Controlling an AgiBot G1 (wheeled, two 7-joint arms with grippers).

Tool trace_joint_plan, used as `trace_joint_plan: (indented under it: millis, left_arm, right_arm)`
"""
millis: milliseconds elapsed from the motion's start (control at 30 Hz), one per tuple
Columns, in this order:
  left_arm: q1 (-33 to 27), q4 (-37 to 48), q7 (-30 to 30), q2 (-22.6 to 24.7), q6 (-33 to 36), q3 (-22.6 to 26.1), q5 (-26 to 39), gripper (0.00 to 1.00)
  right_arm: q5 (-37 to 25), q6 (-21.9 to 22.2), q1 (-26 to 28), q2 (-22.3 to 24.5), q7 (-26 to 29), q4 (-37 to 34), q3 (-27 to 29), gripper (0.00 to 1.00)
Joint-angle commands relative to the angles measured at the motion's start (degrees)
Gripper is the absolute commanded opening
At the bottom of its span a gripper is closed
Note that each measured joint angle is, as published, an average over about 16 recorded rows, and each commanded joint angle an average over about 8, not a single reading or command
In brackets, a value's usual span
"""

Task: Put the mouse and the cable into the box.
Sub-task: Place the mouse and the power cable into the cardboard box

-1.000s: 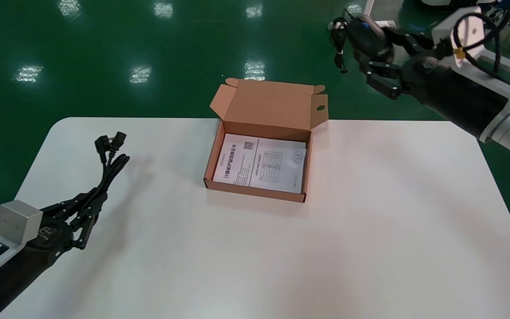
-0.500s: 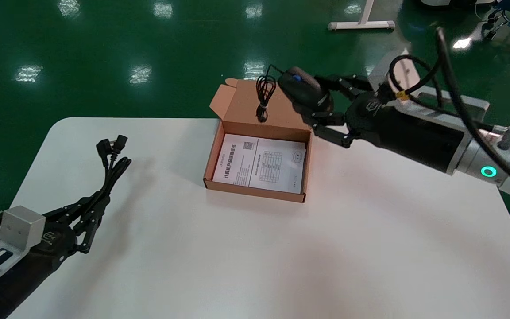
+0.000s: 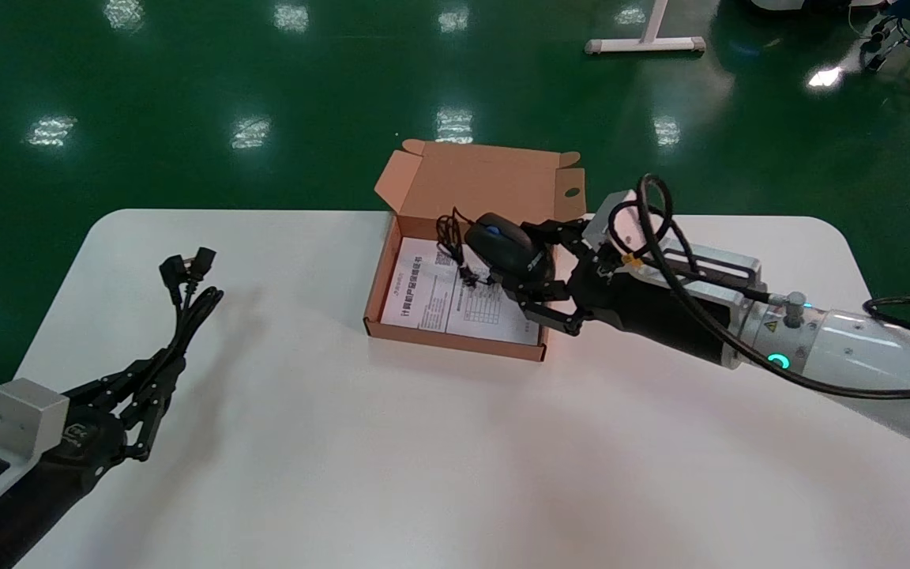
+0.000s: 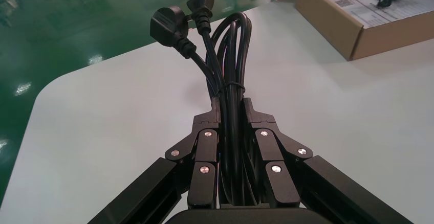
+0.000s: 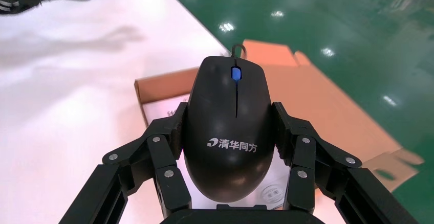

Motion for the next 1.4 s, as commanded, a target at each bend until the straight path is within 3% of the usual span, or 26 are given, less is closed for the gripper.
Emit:
trace_joint_plan:
  millis: [33,800,833,1100,1400]
  left_arm:
    - [0.29,-0.03,0.20,0.16,0.07,-0.25,-0.12,0.00]
    - [-0.26,-0.11,0.87,1.24,-0.27,0.41,0.44,0.00]
    - [-0.31,-0.11,0.86,1.27,-0.28,0.49,0.48,0.00]
    - [-0.63,-0.13,0.83,1.18,-0.41,0.62,0.61,0.00]
    - [-3.44,0.07,2.01,-0.67,0.09,1.42,2.44,0.00]
  right_arm:
    - [-0.23,-0.18,-0.01,-0.97,-1.17,-1.62,-0.36,0.00]
    - [4.10,-4.60,1.71,-10.92,-26.95,-25.53,2.46,0.00]
    - [4.32,-4.78,1.90,-11.25,-27.74,-26.37,2.62,0.03]
    - [5.95,-7.04,3.63,-12.93,-32.49,-32.50,3.68,1.00]
    - [6.72,-8.99,5.23,-13.73,-35.61,-37.06,4.17,1.00]
